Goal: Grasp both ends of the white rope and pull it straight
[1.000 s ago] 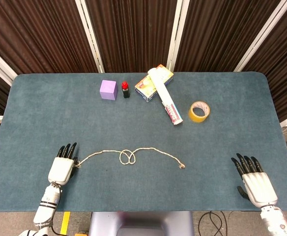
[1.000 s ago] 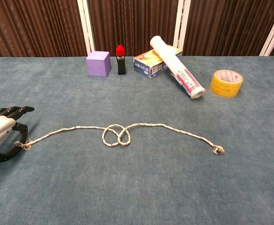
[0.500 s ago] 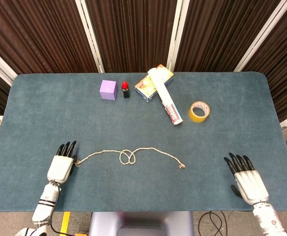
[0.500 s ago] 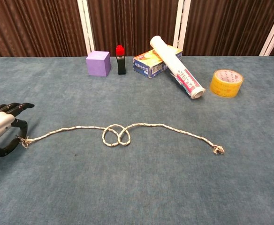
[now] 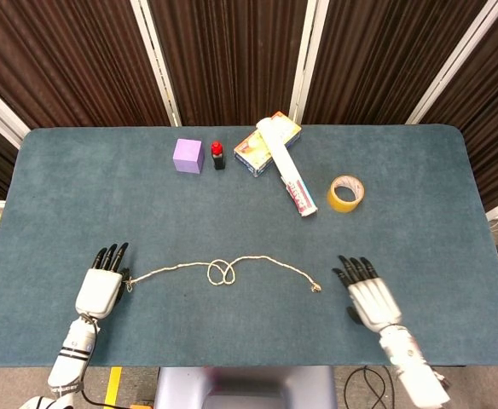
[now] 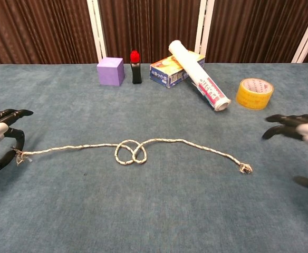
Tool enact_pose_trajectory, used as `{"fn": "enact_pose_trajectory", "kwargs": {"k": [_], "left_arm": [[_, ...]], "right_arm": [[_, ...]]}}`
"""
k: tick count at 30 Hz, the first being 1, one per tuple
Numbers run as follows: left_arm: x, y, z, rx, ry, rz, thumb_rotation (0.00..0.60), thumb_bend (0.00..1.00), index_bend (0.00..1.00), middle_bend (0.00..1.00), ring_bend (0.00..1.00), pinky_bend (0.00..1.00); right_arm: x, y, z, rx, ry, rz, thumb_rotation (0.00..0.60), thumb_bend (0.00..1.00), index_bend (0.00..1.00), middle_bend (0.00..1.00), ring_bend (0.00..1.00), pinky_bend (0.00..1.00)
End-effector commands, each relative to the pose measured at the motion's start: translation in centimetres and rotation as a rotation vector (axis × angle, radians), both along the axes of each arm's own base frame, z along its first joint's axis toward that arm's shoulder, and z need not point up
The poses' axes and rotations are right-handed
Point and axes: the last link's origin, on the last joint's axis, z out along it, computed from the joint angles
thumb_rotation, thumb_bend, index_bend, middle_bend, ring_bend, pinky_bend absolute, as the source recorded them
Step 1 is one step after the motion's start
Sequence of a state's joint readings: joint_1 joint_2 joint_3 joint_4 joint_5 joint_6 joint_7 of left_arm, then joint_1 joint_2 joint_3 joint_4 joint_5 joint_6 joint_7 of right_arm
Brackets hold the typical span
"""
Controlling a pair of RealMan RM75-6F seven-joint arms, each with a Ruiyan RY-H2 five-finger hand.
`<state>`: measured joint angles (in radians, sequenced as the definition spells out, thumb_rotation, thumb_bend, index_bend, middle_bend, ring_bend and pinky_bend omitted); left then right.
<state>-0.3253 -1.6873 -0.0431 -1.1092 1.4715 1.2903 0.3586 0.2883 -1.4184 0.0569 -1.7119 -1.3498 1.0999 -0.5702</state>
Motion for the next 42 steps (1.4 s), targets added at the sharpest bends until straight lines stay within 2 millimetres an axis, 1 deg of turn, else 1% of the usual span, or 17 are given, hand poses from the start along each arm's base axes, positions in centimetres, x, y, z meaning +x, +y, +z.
{"fn": "enact_pose_trajectory", "kwargs": {"k": [1,4,11,17,25,37,42], "left_arm": [[0.0,-0.1,0.2,0.004,-0.003,-0.003,0.6,0.53,0.61,0.04,0.0,0.14],[0.1,0.0,0.4,0.006,-0.007,-0.005,0.6,0.53,0.61,0.04,0.0,0.14],[0.0,0.0,0.6,0.004,-0.008,-0.004,0.6,0.53,0.61,0.04,0.0,0.14],[0.0,0.2,0.8,0.008,-0.011,-0.005,0.6,0.53,0.61,0.04,0.0,0.14],[-0.1,0.4,0.9,0.006,-0.01,0.0,0.6,0.53,0.61,0.04,0.0,0.14],[-0.4,0.5,1.1,0.006,-0.018,0.006,0.6,0.53,0.61,0.04,0.0,0.14],[-0.4,0.6,1.3,0.007,-0.018,0.003,0.6,0.53,0.61,0.04,0.0,0.14]], "right_arm": [[1.4,-1.5,-1.9,-0.03,0.019,0.031,0.6,0.39,0.41,0.0,0.0,0.0],[1.7,-1.7,-2.7,-0.059,0.018,0.024,0.6,0.39,0.46,0.0,0.0,0.0],[1.8,-2.7,-4.5,-0.087,0.027,-0.016,0.6,0.39,0.49,0.0,0.0,0.0],[1.7,-2.7,-5.6,-0.078,0.039,-0.025,0.6,0.39,0.53,0.02,0.0,0.0],[1.7,-3.1,-6.4,-0.08,0.029,-0.05,0.6,0.39,0.58,0.05,0.0,0.0],[2.4,-3.7,-7.3,-0.075,0.017,-0.058,0.6,0.38,0.59,0.06,0.0,0.0],[2.7,-3.7,-7.7,-0.068,0.013,-0.052,0.6,0.38,0.61,0.08,0.0,0.0]]}}
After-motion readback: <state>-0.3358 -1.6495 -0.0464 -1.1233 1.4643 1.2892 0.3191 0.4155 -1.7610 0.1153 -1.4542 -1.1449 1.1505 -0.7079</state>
